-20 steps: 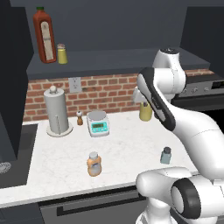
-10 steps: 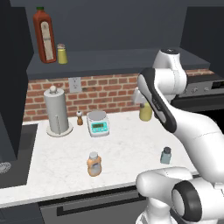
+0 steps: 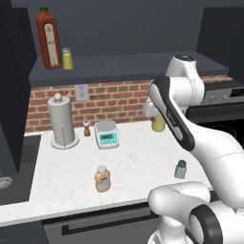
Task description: Put the shaker and condiment bottle from the counter next to their counterparts in the cabinet.
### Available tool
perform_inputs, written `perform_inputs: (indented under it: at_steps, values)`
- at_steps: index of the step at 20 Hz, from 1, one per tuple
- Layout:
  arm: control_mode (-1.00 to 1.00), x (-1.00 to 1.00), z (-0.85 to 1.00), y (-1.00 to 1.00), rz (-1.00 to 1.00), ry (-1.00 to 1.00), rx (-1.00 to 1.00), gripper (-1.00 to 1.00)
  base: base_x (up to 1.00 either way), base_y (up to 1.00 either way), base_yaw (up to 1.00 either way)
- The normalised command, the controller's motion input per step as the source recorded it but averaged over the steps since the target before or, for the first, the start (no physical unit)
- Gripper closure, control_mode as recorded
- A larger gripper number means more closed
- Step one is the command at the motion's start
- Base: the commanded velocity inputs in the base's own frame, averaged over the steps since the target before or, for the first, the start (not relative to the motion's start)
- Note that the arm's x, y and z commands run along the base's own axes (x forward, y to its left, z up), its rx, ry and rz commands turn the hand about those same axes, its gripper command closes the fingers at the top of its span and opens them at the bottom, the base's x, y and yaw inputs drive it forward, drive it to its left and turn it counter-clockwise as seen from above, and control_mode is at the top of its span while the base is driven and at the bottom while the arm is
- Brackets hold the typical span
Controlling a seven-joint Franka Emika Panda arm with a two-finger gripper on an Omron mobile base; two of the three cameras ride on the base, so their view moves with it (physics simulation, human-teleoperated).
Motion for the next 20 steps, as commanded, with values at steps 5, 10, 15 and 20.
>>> perform_inputs:
  at_steps: [5,10,15,20]
  values:
    - [-1.00,-0.01,0.00,0.12,0.21,0.00,0.00,-1.00,0.00,0.00,0.00]
    - [-1.00,0.00,0.00,0.12,0.25,0.00,0.00,-1.00,0.00,0.00,0.00]
    - [-1.00,0.00,0.00,0.10,0.29,0.00,0.00,-1.00,0.00,0.00,0.00]
    - [-1.00,0.00,0.00,0.08,0.31,0.00,0.00,-1.00,0.00,0.00,0.00]
